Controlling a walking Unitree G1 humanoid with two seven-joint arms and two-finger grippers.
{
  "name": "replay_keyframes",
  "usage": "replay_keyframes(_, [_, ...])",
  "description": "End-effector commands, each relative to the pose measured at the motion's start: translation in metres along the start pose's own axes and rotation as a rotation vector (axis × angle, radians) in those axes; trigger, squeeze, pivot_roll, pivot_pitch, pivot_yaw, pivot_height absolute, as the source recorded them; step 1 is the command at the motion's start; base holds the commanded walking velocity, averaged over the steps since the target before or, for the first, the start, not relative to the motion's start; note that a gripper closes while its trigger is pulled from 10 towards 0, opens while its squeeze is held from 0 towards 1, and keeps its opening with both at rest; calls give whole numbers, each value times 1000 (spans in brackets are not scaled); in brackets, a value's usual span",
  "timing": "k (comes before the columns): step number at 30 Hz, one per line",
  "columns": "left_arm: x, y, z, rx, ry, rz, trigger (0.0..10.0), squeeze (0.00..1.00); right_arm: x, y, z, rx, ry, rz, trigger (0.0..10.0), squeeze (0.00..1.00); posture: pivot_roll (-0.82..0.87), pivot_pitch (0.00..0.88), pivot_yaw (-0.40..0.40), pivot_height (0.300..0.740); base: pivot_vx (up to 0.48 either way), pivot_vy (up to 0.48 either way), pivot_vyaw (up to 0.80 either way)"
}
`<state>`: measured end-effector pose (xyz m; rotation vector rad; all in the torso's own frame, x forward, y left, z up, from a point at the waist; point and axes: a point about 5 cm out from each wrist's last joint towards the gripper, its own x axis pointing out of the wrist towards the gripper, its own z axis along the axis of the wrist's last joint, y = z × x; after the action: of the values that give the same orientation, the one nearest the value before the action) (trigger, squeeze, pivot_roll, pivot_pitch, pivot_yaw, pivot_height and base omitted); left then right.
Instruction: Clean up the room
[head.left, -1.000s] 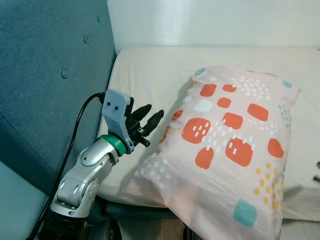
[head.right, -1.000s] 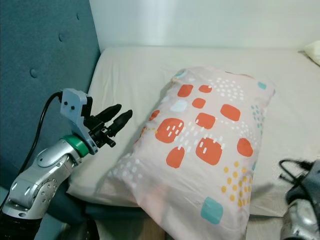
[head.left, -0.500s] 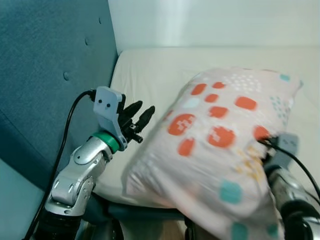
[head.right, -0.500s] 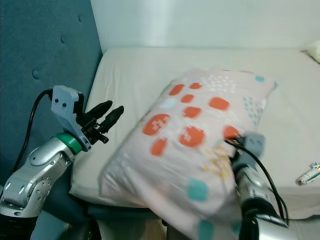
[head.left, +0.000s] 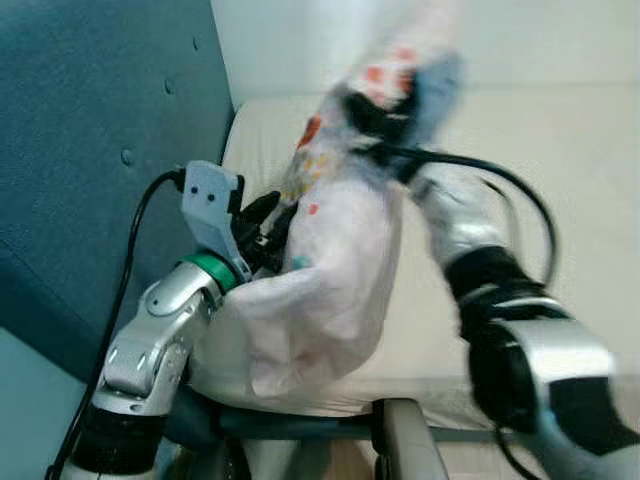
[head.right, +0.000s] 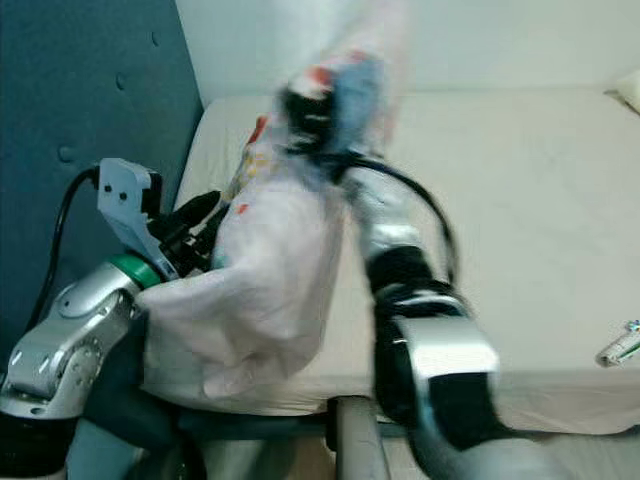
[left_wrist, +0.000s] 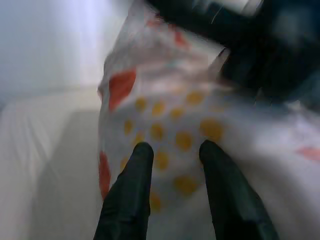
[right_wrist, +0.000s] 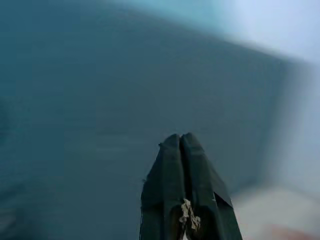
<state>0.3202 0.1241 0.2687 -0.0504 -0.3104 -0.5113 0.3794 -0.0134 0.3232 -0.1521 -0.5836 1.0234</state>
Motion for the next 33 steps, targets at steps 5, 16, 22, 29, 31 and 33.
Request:
replay_keyframes(5, [-1, 14, 16, 3, -68, 54, 10000, 0, 1, 26, -13, 33, 7, 162, 10000, 0, -39, 131, 143, 571, 0, 0, 0])
replay_keyframes(16, [2, 50, 113, 105, -402, 177, 10000, 0, -83, 9, -49, 131, 85, 83, 10000, 0, -63, 139, 126, 571, 0, 0, 0])
replay_keyframes(22, [4, 25, 119, 32, -414, -32, 10000, 0, -113, -17, -60, 114, 162, -79, 10000, 0, -57, 138, 126, 571, 0, 0, 0])
replay_keyframes(29, [4, 11, 96, -1, -329, -92, 10000, 0, -133, -31, -46, 87, 153, -187, 10000, 0, -61, 142, 136, 571, 0, 0, 0])
replay_keyframes(31, [3, 7, 91, -8, -309, -126, 10000, 0, -141, -36, -45, 73, 165, -215, 10000, 0, -64, 142, 135, 571, 0, 0, 0])
replay_keyframes(33, [2, 7, 80, -8, -258, -107, 10000, 0, -146, -40, -34, 77, 105, -239, 10000, 0, -60, 142, 126, 571, 0, 0, 0])
